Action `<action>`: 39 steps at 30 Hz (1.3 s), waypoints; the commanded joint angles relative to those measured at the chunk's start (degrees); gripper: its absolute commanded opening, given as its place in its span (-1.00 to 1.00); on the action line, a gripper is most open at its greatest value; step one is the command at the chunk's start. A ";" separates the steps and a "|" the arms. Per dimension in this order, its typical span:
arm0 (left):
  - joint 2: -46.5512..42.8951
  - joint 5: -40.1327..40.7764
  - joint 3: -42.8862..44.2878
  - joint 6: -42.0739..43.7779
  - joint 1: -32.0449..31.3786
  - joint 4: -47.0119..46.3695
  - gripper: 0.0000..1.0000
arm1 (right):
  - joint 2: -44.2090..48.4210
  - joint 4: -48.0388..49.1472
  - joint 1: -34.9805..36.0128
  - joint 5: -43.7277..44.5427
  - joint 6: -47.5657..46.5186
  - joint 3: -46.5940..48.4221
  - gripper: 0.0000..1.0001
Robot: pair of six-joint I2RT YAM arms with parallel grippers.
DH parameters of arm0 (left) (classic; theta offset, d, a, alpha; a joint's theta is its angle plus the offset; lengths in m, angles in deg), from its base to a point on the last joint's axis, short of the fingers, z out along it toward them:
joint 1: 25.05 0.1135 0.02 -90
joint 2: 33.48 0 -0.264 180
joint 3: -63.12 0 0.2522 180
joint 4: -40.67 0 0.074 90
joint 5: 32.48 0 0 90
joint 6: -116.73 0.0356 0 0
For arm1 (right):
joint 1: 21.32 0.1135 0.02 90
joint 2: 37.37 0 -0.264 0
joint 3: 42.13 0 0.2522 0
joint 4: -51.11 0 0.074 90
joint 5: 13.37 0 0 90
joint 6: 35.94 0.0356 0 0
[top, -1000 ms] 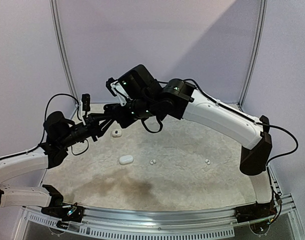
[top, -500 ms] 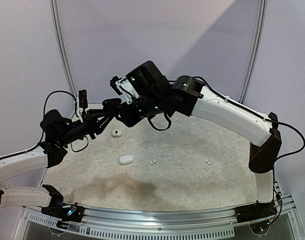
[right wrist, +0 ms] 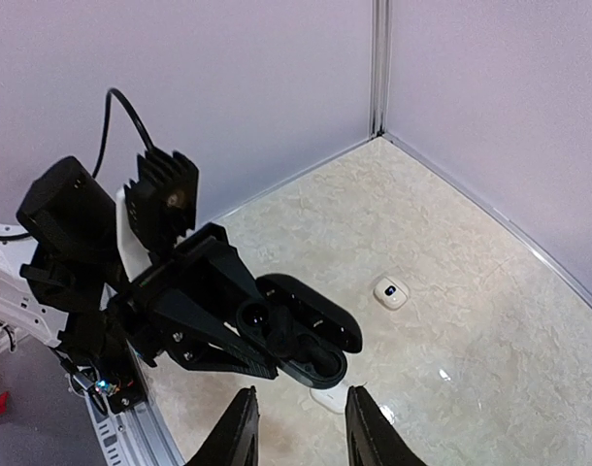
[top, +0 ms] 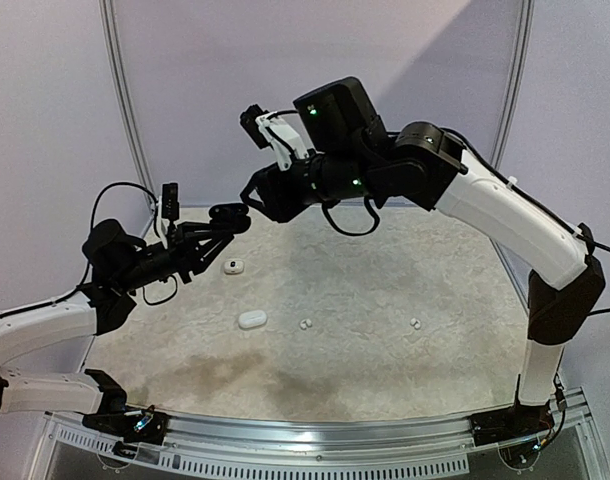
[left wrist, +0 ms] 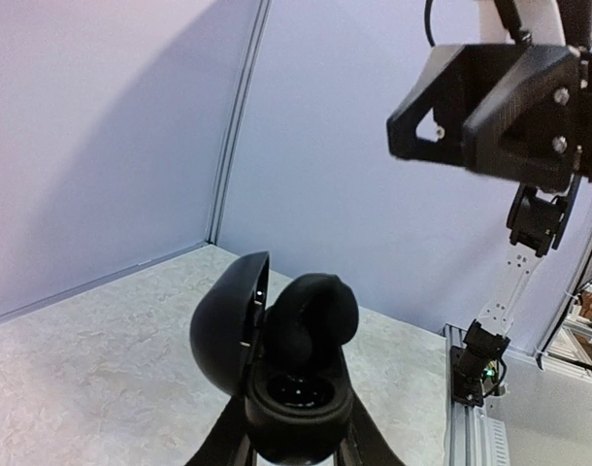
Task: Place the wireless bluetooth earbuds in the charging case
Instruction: Adjust the right earbud in the right side groove of the charging case.
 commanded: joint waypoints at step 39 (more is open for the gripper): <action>4.65 -6.83 2.44 8.41 -1.94 -2.45 -1.00 | -6.55 -1.56 1.83 0.88 4.55 1.32 -0.57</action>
